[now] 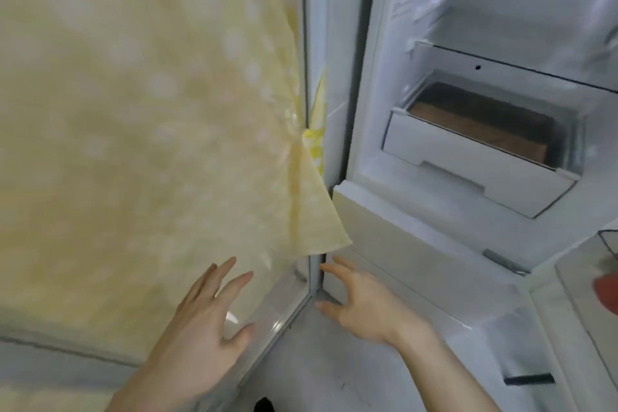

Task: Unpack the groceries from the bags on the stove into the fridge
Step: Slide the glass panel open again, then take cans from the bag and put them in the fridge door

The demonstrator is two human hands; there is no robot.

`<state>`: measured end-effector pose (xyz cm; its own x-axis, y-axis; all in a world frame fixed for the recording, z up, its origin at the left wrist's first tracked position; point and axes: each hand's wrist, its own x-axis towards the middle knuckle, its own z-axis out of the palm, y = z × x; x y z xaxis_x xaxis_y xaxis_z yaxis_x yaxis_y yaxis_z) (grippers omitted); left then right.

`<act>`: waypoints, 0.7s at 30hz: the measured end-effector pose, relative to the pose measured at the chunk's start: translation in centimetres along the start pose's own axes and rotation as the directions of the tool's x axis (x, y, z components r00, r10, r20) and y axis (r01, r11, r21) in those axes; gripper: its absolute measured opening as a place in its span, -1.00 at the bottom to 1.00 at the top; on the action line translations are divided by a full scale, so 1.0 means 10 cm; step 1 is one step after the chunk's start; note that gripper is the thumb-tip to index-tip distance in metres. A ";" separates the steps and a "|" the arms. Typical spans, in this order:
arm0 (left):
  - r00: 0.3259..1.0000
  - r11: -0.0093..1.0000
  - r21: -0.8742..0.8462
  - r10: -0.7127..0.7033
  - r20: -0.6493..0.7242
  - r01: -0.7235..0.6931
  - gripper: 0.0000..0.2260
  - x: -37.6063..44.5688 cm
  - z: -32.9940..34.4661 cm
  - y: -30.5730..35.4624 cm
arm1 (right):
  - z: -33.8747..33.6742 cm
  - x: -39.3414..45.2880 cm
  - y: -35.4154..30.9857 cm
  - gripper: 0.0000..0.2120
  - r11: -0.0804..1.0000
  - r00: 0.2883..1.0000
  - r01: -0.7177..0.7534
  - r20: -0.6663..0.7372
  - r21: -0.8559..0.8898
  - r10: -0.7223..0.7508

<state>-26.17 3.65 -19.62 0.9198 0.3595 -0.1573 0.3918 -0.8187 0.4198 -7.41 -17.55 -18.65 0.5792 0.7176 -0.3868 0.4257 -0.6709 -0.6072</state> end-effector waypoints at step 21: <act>0.740 0.791 -0.153 -0.609 -0.287 0.592 -0.34 -2.29 -0.31 -0.71 | 1.20 0.32 -2.28 -0.56 0.698 0.610 0.716 0.492 -0.008 -0.621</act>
<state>-50.10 2.60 -16.21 0.4355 0.8928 -0.1150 0.8509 -0.3666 0.3763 -23.64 2.28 -14.40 -0.2533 0.9464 -0.2005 0.7173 0.0447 -0.6953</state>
